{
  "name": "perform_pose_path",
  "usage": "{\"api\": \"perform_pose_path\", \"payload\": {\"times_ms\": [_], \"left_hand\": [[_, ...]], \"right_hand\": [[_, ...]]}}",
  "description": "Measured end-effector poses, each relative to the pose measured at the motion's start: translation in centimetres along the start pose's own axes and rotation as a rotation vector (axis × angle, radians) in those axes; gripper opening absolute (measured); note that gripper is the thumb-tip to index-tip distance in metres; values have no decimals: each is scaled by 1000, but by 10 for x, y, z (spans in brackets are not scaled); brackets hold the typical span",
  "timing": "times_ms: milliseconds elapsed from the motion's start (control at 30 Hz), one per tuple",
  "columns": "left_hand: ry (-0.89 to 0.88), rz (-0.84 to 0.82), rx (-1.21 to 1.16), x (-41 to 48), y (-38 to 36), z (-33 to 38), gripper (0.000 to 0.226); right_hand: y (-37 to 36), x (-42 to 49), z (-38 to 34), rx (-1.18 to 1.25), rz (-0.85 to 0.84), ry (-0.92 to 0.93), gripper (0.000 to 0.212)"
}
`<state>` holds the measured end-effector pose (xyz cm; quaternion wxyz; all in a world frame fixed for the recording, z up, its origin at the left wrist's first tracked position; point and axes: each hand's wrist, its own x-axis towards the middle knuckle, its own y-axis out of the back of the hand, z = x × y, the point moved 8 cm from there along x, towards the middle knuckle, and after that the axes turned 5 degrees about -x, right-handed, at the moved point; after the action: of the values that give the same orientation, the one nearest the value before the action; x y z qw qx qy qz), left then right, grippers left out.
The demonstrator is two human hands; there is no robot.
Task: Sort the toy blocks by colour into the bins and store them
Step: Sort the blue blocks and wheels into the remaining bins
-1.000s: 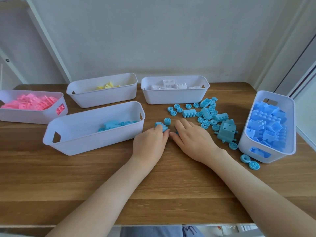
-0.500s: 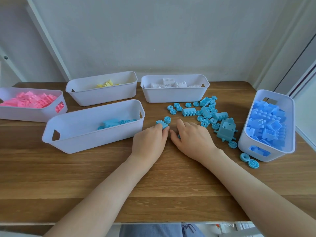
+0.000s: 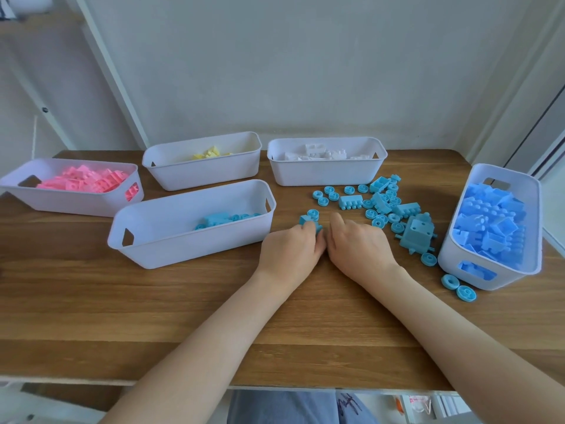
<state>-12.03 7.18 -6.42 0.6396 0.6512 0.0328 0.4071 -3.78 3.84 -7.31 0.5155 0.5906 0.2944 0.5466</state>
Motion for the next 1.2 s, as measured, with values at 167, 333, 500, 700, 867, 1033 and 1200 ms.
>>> {"api": "perform_pose_path", "payload": {"times_ms": [167, 333, 500, 700, 867, 1033, 1200], "left_hand": [[-77, 80, 99, -2, 14, 8, 33], [-191, 228, 63, -9, 64, 15, 28], [-180, 336, 5, -12, 133, -30, 30], [118, -49, 8, -14, 131, -127, 41], [246, -252, -2, -16, 109, -167, 38], [307, -406, -72, -25, 87, -181, 36], [336, -352, -107, -23, 89, -180, 32]], "right_hand": [[8, 0, -4, -24, 24, -40, 33], [11, 2, -5, -69, -59, -17, 10], [33, 36, -15, 443, -94, -153, 28], [79, 99, -85, 764, -72, -26, 38], [63, 115, -152, 680, -188, 157, 37], [37, 108, -158, 552, -322, 196, 36], [42, 99, -155, 462, -363, 364, 31]]}}
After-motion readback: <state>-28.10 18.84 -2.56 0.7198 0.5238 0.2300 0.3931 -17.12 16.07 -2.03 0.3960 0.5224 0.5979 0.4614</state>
